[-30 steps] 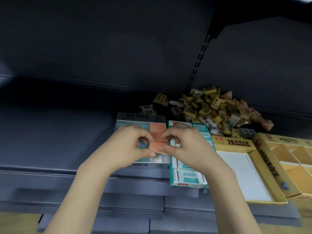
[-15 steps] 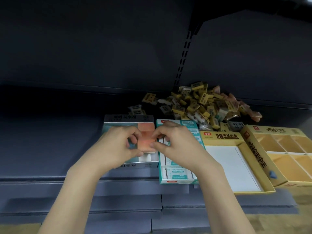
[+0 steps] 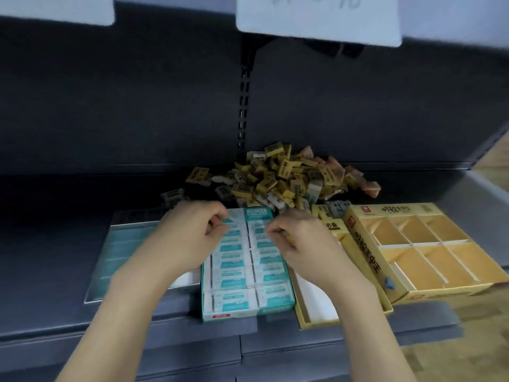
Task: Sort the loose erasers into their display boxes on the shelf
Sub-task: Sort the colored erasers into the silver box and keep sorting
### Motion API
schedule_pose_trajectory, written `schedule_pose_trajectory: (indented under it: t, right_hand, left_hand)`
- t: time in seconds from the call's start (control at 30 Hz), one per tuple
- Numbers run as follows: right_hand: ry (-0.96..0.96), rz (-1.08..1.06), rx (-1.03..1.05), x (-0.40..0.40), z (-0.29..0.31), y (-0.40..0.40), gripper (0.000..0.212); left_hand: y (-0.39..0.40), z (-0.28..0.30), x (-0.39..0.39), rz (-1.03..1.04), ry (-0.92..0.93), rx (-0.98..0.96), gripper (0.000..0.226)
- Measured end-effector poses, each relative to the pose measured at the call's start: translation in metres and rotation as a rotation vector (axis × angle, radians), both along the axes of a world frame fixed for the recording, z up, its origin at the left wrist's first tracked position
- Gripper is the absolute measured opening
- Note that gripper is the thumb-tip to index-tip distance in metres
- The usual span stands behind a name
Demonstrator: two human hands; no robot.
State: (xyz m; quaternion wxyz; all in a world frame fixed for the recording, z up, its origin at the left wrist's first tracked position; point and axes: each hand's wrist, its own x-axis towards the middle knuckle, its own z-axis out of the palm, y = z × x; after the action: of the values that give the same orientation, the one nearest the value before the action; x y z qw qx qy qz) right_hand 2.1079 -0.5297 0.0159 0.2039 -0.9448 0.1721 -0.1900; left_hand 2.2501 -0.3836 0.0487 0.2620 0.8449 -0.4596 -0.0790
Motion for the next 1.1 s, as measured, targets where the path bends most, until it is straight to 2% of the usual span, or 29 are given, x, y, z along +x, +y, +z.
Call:
schedule_pose_trajectory:
  t: [0.17,0.4,0.63,0.83,0.97,1.1]
  right_hand:
    - [-0.012,-0.082,-0.085,-0.031,0.008,-0.042,0.015]
    - [0.069,-0.191,-0.233,-0.064,0.031,-0.1,0.017]
    - [0.182,-0.189,-0.287,-0.074,0.043,-0.146,0.031]
    - [0.232,-0.169,-0.334,-0.082,0.057,-0.189,0.024]
    - [0.253,-0.152,-0.341,-0.084,0.056,-0.22,0.032]
    - [0.324,-0.124,-0.433,-0.082,0.053,-0.243,0.038]
  left_hand:
    - [-0.039,0.005,-0.02,-0.096,-0.04,-0.003,0.016]
    - [-0.092,0.018,-0.027,-0.084,-0.038,0.031,0.016]
    - [-0.138,0.017,-0.036,-0.078,-0.089,-0.023,0.013]
    - [-0.193,0.02,-0.039,-0.118,-0.271,-0.032,0.019]
    - [-0.223,0.016,-0.031,-0.169,-0.348,-0.03,0.023]
    - [-0.247,0.012,-0.018,-0.181,-0.394,0.0,0.032]
